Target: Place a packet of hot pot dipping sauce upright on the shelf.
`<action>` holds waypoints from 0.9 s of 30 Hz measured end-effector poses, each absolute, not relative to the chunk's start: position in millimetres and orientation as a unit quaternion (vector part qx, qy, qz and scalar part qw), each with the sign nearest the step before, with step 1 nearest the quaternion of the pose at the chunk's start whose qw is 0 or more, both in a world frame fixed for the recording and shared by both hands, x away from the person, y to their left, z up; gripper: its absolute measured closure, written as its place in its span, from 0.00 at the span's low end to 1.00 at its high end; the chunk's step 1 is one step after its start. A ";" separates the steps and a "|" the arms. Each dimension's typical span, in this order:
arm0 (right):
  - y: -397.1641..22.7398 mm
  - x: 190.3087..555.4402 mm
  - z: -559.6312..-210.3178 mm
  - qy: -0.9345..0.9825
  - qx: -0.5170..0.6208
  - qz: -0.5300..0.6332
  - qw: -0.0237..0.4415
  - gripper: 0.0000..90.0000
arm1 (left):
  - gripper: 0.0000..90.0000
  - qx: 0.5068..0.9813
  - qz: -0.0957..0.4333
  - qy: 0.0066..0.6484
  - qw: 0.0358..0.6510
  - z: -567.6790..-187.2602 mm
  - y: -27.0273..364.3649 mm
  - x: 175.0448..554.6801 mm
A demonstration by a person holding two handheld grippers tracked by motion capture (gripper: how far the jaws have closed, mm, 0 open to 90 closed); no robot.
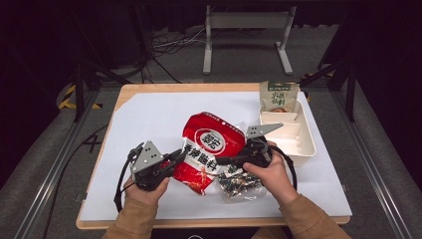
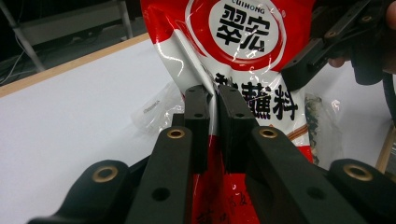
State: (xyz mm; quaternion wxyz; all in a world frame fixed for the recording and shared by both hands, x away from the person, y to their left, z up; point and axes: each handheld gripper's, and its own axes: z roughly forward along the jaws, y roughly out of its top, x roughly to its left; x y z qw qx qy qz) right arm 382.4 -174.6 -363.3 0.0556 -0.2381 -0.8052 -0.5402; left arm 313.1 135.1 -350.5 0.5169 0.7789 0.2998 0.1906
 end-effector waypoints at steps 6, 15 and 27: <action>-177.3 382.1 -359.2 -0.803 -0.224 -0.550 0.048 0.98 | 0.92 0.780 0.187 0.302 0.515 -350.9 134.4 313.6; -176.1 379.1 -353.5 -0.810 -0.207 -0.547 0.036 0.99 | 0.92 0.779 0.182 0.305 0.517 -352.6 136.2 315.8; -178.7 371.4 -329.8 -0.836 -0.158 -0.525 -0.014 0.99 | 0.85 0.770 0.170 0.310 0.531 -354.0 144.7 320.4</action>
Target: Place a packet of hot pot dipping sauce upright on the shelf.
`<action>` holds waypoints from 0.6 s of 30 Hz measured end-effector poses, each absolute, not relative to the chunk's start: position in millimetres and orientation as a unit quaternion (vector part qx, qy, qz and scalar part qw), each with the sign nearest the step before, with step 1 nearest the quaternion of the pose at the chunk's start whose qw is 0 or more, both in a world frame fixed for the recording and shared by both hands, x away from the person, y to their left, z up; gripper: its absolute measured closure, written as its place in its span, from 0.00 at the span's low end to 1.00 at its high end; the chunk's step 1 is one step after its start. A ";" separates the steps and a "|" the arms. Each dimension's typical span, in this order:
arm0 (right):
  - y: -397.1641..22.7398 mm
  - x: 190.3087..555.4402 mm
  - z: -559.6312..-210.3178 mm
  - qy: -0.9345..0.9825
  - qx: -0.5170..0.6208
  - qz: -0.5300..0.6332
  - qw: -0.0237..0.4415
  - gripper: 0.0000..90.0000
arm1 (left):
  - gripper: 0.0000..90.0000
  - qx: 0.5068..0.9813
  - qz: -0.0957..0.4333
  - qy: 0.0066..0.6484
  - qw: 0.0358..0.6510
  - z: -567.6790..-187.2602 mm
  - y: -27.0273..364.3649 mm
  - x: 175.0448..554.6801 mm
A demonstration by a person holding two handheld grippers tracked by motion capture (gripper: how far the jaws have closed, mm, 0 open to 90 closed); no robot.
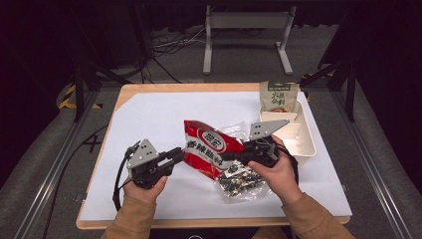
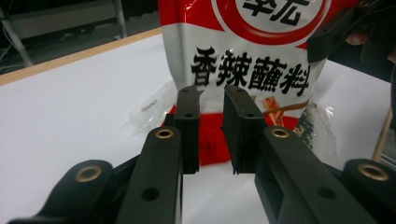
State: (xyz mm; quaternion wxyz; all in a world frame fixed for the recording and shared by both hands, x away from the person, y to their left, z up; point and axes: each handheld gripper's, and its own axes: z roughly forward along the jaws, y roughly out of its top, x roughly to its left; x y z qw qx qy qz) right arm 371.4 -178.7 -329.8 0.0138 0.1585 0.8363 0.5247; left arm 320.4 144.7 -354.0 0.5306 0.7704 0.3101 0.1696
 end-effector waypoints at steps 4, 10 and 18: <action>-181.0 372.6 -325.6 0.840 0.158 0.519 0.025 0.99 | 0.79 0.768 0.171 0.314 0.532 -354.2 148.9 321.3; -196.2 379.9 -307.8 0.848 0.161 0.502 0.052 0.99 | 0.70 0.761 0.172 0.326 0.533 -355.4 158.1 324.1; -219.5 386.5 -287.9 0.858 0.165 0.479 0.089 0.99 | 0.64 0.756 0.166 0.343 0.532 -359.0 170.8 329.0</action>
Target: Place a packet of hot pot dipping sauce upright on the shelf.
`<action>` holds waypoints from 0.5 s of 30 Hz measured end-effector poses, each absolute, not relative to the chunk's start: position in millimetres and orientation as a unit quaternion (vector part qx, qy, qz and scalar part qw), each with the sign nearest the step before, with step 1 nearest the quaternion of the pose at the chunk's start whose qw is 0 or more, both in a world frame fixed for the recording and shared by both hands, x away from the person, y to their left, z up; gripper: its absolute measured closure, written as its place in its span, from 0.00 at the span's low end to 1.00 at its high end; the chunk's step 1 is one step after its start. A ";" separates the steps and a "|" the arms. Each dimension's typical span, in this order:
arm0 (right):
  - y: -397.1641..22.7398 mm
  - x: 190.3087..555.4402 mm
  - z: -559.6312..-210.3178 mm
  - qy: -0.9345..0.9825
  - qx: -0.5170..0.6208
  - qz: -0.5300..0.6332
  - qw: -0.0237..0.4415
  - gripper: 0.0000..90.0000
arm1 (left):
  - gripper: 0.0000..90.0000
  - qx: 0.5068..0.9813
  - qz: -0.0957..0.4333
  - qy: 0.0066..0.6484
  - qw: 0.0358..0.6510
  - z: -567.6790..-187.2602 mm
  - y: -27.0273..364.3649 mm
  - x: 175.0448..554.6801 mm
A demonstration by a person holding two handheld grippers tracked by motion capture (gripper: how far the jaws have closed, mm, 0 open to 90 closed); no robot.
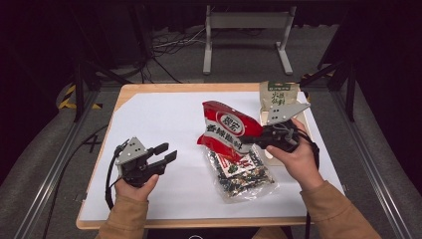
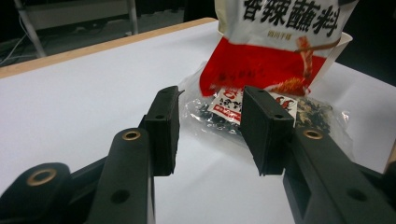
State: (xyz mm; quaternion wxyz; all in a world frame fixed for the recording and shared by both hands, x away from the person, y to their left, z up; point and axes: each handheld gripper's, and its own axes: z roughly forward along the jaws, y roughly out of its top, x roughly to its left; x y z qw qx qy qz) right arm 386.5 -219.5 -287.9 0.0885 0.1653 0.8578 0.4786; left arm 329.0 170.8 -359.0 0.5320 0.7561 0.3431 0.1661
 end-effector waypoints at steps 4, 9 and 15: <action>-232.7 390.3 -277.8 0.860 0.168 0.471 0.102 0.99 | 0.63 0.752 0.167 0.353 0.531 -362.2 176.4 332.5; -242.2 393.3 -268.5 0.863 0.168 0.462 0.115 0.99 | 0.61 0.752 0.168 0.359 0.527 -363.9 180.8 334.2; -255.8 400.0 -254.9 0.868 0.168 0.446 0.138 0.99 | 0.57 0.757 0.176 0.367 0.511 -366.4 187.9 336.5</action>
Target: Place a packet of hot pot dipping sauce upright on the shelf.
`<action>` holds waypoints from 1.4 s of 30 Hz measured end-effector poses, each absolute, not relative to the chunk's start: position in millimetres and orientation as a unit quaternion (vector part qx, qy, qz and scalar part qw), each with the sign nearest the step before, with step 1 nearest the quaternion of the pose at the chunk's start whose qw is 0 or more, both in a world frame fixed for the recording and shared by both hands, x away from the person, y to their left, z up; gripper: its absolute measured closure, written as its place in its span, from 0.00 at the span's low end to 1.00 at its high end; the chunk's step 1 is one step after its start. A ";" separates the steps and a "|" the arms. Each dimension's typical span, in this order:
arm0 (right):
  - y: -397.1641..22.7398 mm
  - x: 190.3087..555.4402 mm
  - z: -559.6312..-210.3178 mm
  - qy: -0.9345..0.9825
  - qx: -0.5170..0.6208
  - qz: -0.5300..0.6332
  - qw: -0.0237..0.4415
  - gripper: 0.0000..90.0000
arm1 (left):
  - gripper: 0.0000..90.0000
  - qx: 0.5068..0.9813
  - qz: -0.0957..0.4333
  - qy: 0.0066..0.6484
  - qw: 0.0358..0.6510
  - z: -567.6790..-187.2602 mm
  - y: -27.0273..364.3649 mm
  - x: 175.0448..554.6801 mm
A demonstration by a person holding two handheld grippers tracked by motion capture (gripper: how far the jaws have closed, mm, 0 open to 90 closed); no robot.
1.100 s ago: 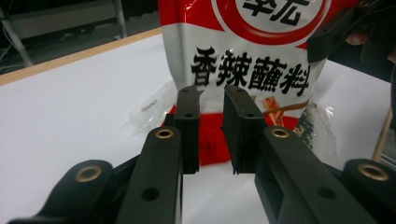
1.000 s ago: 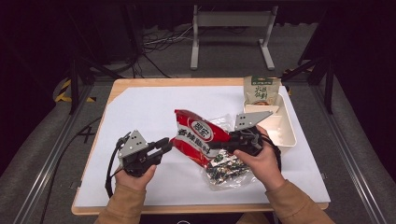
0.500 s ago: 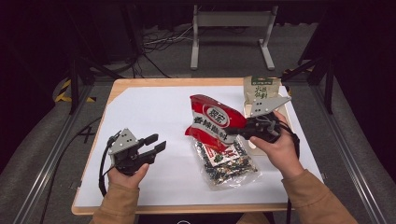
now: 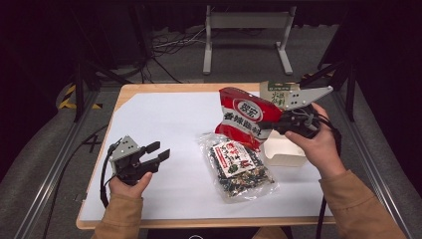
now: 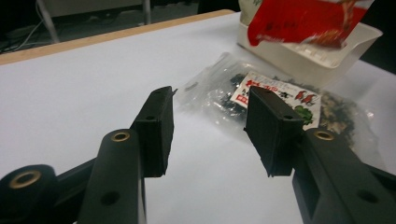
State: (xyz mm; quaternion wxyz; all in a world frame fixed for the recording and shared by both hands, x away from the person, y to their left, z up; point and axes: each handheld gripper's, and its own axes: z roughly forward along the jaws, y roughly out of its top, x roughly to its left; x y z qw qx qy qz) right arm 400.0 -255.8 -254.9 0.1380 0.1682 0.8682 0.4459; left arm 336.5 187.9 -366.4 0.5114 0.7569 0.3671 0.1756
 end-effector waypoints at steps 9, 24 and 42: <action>-271.9 410.7 -241.3 0.871 0.172 0.431 0.161 0.99 | 0.49 0.755 0.176 0.385 0.501 -371.0 200.8 339.8; -298.7 429.6 -236.4 0.873 0.171 0.416 0.192 0.99 | 0.46 0.755 0.182 0.404 0.484 -377.5 211.7 343.5; -322.9 455.0 -236.7 0.866 0.173 0.412 0.224 0.99 | 0.44 0.756 0.181 0.408 0.479 -380.6 215.6 342.5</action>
